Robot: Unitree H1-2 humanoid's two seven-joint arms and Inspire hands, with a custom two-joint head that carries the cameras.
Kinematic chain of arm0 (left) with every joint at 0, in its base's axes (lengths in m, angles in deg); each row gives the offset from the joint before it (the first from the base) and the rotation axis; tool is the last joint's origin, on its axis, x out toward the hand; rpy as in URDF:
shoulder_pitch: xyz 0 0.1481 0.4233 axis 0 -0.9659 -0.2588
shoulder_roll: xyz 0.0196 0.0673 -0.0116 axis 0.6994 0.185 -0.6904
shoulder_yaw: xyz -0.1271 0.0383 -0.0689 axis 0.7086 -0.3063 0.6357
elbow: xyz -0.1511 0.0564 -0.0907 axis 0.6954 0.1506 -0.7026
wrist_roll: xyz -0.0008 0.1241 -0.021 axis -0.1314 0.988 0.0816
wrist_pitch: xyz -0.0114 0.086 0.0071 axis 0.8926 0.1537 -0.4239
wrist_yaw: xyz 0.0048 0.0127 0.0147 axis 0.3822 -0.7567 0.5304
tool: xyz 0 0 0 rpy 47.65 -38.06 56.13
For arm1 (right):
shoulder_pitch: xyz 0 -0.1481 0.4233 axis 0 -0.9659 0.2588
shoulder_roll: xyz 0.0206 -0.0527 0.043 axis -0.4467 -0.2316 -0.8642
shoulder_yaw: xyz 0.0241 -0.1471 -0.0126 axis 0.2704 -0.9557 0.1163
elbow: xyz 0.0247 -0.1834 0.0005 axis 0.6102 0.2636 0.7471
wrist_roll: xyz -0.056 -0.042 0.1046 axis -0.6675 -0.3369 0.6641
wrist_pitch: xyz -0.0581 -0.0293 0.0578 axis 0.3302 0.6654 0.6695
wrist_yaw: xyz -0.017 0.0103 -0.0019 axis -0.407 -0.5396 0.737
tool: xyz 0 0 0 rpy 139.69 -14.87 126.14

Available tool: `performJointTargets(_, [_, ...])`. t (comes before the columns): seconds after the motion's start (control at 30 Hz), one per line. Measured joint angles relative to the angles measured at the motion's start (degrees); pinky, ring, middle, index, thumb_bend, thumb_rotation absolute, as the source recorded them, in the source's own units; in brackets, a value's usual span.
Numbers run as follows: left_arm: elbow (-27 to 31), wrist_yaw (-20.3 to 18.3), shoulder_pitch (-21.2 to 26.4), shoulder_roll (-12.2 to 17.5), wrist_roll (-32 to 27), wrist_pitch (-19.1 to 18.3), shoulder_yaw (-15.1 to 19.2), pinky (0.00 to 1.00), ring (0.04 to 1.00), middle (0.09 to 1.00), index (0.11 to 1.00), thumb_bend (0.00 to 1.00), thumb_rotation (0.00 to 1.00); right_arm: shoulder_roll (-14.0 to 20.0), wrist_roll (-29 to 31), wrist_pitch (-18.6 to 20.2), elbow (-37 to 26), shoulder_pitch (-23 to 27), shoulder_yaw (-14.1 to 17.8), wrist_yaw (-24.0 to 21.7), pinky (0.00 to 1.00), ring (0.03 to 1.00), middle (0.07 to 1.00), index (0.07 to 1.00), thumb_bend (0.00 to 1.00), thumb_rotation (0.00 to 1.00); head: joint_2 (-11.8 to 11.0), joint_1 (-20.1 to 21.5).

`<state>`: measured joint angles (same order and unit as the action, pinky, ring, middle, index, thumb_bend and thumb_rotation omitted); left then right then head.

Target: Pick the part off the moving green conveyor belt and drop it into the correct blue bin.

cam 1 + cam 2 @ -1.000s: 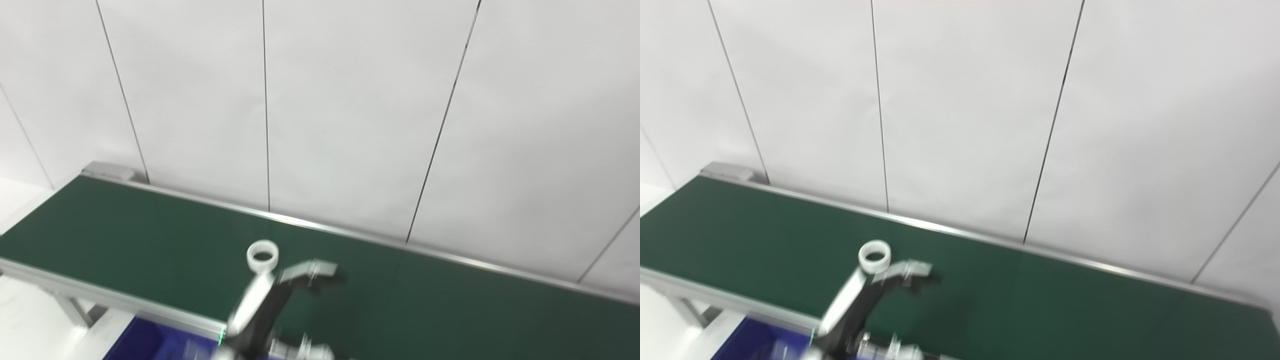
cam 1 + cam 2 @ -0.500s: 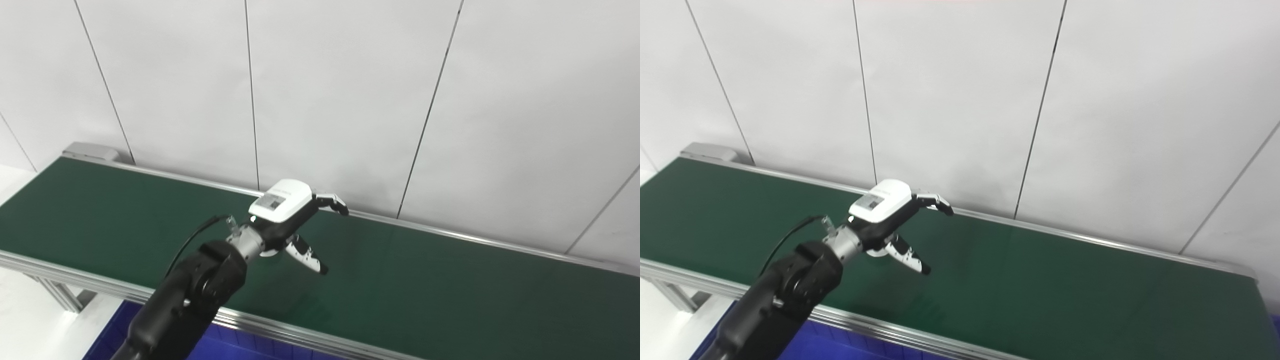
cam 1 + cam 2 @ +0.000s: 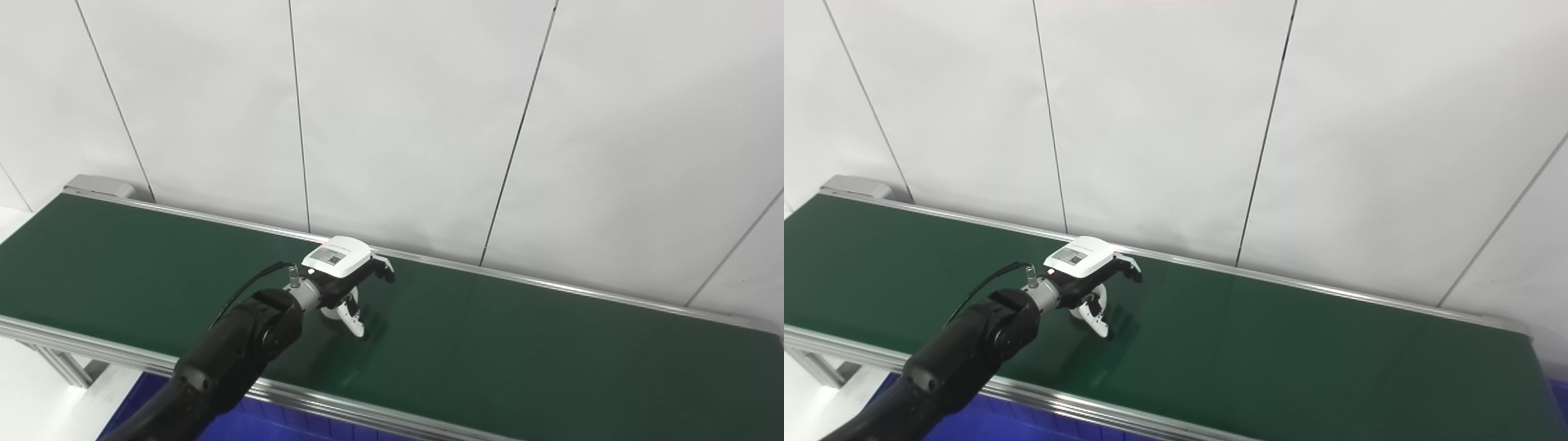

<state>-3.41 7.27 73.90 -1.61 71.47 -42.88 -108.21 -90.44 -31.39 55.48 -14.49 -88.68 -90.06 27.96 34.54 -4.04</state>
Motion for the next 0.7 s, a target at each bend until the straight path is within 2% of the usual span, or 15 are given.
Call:
performJointTargets(0.07, [-1.7, 1.7, 0.6, -0.1, 0.4, -0.6, -0.1, 0.69, 0.756, 0.733, 0.708, 0.98, 0.14, 0.0, 0.2, 0.0, 0.0, -0.1, -0.1, 0.0, 0.91, 0.949, 1.000, 1.000, 0.75, 0.94, 0.0, 0.0])
performJointTargets(0.23, [-4.4, 2.2, 1.5, -0.4, 2.5, -3.7, -2.3, 0.71, 0.759, 0.739, 0.712, 0.98, 0.12, 0.0, -0.1, 0.0, 0.0, -0.7, -0.3, 0.1, 0.90, 0.942, 1.000, 1.000, 0.75, 0.95, -0.1, -0.4])
performJointTargets(0.37, [-8.5, 6.9, 2.5, -1.3, 4.3, -5.1, -4.0, 0.69, 0.744, 0.728, 0.705, 0.98, 0.12, -0.1, -0.1, 0.0, -0.3, -1.2, -0.4, 0.1, 0.91, 0.939, 1.000, 1.000, 0.75, 0.94, -0.2, -0.4])
performJointTargets(0.5, [-11.5, 10.6, 4.4, -2.4, 6.0, -7.1, -6.3, 0.69, 0.745, 0.735, 0.716, 0.91, 0.12, -0.1, -0.1, 0.0, -0.5, -1.5, -0.6, 0.1, 0.91, 0.930, 1.000, 1.000, 0.78, 0.95, -0.2, -0.4])
performJointTargets(0.57, [-13.3, 10.5, 5.9, -2.9, 6.2, -7.8, -7.3, 0.69, 0.741, 0.733, 0.712, 0.91, 0.12, -0.1, -0.1, 0.0, -0.6, -1.6, -0.7, 0.1, 0.90, 0.924, 1.000, 1.000, 0.78, 0.95, -0.1, 0.0])
performJointTargets(0.63, [-14.3, 8.7, 7.2, -3.2, 6.0, -8.3, -8.4, 0.67, 0.668, 0.673, 0.695, 0.89, 0.12, -0.2, -0.2, 0.1, -0.7, -2.0, -0.8, 0.2, 0.88, 0.915, 1.000, 1.000, 0.79, 0.95, 0.1, 0.2])
performJointTargets(0.67, [-15.0, 7.1, 7.9, -3.4, 5.8, -8.5, -9.1, 0.59, 0.567, 0.588, 0.685, 0.87, 0.13, -0.2, -0.3, 0.2, -0.9, -2.2, -0.9, 0.4, 0.89, 0.915, 1.000, 1.000, 0.79, 0.95, 0.1, 0.2])
performJointTargets(0.7, [-15.8, 5.4, 9.0, -3.6, 5.6, -8.8, -9.8, 0.56, 0.533, 0.558, 0.682, 0.87, 0.13, -0.3, -0.3, 0.3, -1.2, -2.4, -0.9, 0.6, 0.89, 0.916, 1.000, 1.000, 0.79, 0.95, 0.2, 0.2])
